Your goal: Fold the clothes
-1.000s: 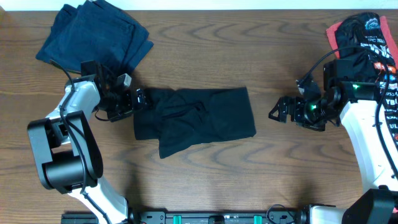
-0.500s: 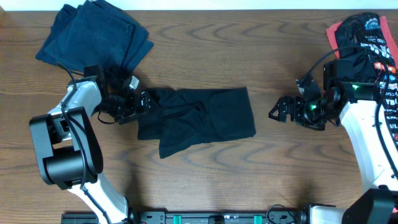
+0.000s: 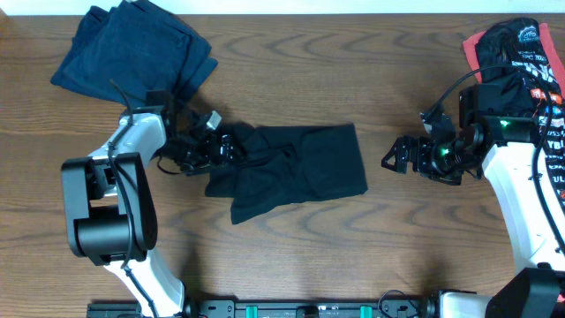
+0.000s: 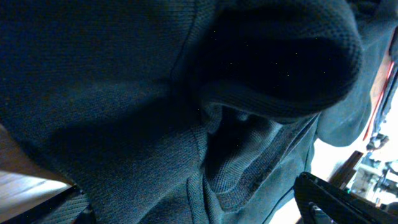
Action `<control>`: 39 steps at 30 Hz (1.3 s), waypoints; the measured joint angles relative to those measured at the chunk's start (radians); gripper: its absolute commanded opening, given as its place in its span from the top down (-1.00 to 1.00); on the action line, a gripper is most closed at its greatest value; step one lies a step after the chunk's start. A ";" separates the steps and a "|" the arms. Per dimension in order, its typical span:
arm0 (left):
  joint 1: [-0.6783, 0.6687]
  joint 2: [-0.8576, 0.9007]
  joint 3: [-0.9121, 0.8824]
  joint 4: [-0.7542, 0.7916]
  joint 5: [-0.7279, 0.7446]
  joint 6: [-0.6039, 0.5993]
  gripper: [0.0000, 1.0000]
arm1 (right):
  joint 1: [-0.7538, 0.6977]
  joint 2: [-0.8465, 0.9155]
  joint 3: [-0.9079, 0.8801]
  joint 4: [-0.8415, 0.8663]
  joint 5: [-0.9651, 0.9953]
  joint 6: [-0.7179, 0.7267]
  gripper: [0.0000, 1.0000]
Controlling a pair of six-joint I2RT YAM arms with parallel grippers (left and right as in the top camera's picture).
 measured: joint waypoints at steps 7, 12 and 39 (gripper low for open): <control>-0.045 -0.001 0.000 0.066 0.001 -0.026 -0.96 | 0.000 0.000 0.000 0.000 0.000 0.000 -0.96; -0.079 -0.002 0.000 0.129 -0.001 -0.058 -0.93 | 0.000 0.000 0.000 -0.001 0.000 0.000 -0.96; -0.339 0.015 -0.011 0.277 -0.215 -0.280 0.88 | 0.000 0.000 -0.001 -0.022 0.000 -0.002 -0.95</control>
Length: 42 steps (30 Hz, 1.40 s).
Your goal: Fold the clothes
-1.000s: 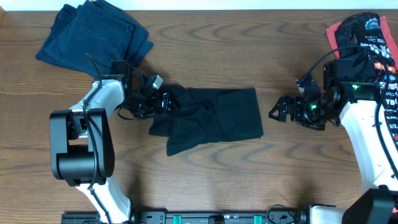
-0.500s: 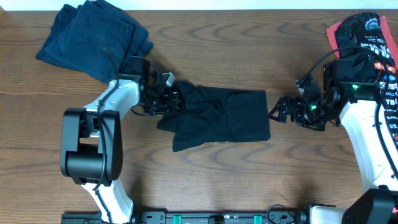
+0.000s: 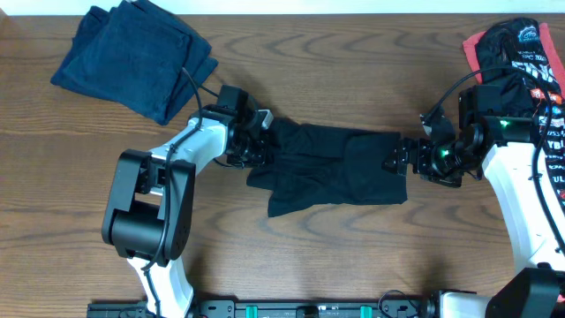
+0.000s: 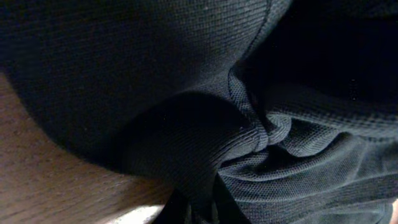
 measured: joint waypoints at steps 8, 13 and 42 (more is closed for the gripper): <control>0.017 -0.001 0.000 -0.002 0.004 -0.017 0.88 | 0.000 0.000 0.000 0.000 0.001 -0.001 -0.95; 0.096 -0.001 0.003 -0.050 0.011 -0.012 0.88 | 0.000 0.000 -0.005 0.003 0.007 -0.002 -0.96; 0.141 -0.377 0.039 -0.304 -0.167 0.058 0.88 | 0.000 0.000 -0.152 0.317 0.014 -0.011 -0.91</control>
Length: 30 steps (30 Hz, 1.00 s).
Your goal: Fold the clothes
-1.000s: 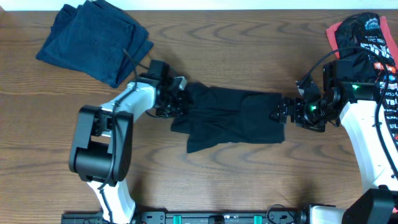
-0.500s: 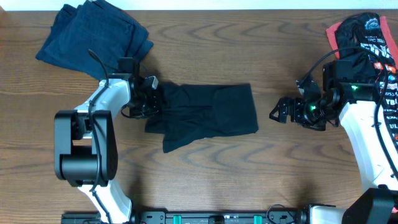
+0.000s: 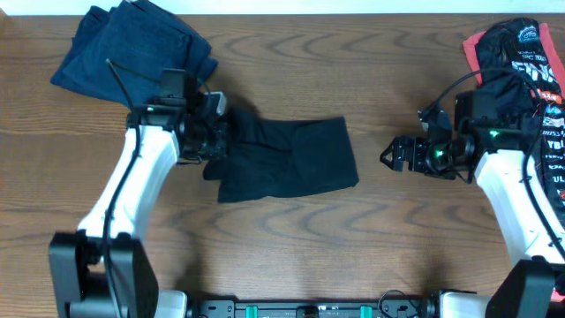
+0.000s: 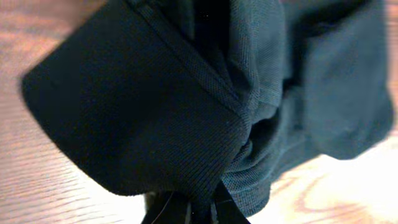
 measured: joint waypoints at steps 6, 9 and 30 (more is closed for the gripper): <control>-0.106 -0.016 0.001 0.043 -0.011 -0.059 0.88 | 0.012 0.000 -0.135 0.232 -0.040 0.042 -0.86; -0.160 -0.016 0.002 0.103 -0.014 -0.111 0.88 | 0.048 0.000 -0.198 0.365 -0.047 0.081 -0.86; -0.389 -0.016 0.005 0.366 -0.014 -0.419 0.88 | 0.188 0.014 -0.291 0.611 0.077 0.335 -0.52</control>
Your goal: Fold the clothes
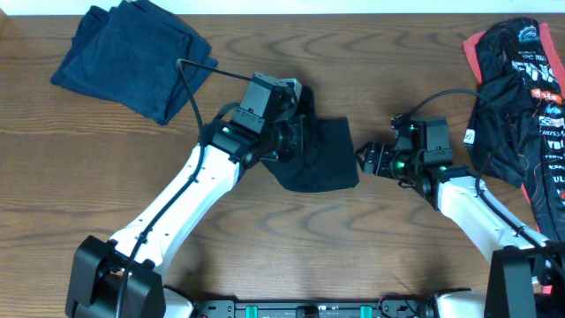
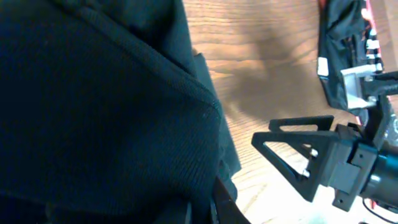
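Observation:
A black garment (image 1: 325, 161) lies at the table's middle, its left part doubled over to the right. My left gripper (image 1: 294, 138) is shut on that lifted end, above the cloth. In the left wrist view the dark knit (image 2: 106, 106) fills the frame and is pinched at the bottom edge by the left gripper (image 2: 202, 211). My right gripper (image 1: 365, 160) stands open just off the garment's right edge, with nothing between its fingers. It also shows in the left wrist view as the right gripper (image 2: 298, 155), low over the wood.
A folded stack of dark blue clothes (image 1: 132, 53) lies at the back left. A heap of black and red clothes (image 1: 521, 79) sits at the far right edge. Bare wooden table (image 1: 291, 256) runs along the front.
My left gripper has moved right with the garment's left end, from the left side to above its middle, so the cloth now lies doubled and narrower. My right gripper has moved left to the garment's right edge.
First my left gripper held the spread garment's left end, the right gripper open and apart. Then the garment lay further right, stretched between both grippers. Later it was back left, the right gripper away. Now its left end is doubled over.

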Action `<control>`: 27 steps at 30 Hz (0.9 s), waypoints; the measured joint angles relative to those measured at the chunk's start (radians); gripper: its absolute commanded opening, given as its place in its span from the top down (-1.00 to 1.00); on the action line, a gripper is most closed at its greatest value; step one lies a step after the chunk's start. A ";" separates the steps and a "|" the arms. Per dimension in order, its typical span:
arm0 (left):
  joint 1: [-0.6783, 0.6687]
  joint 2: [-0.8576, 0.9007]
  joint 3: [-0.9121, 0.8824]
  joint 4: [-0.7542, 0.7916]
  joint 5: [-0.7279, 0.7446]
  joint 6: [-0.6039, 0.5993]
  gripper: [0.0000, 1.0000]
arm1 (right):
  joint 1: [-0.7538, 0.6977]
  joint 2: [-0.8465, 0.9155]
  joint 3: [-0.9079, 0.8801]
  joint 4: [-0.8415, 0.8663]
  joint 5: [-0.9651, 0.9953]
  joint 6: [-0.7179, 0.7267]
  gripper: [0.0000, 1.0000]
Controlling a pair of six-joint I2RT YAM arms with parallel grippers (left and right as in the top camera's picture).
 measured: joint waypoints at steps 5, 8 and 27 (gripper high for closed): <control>-0.035 0.000 0.000 0.050 -0.002 -0.011 0.88 | -0.010 0.000 0.000 -0.003 0.011 0.004 -0.12; -0.066 0.002 0.000 0.072 -0.003 -0.014 0.88 | -0.010 0.000 0.000 -0.011 0.020 0.021 0.24; -0.191 0.206 0.000 0.245 -0.011 -0.037 0.88 | -0.010 0.047 0.000 -0.036 0.164 0.058 0.82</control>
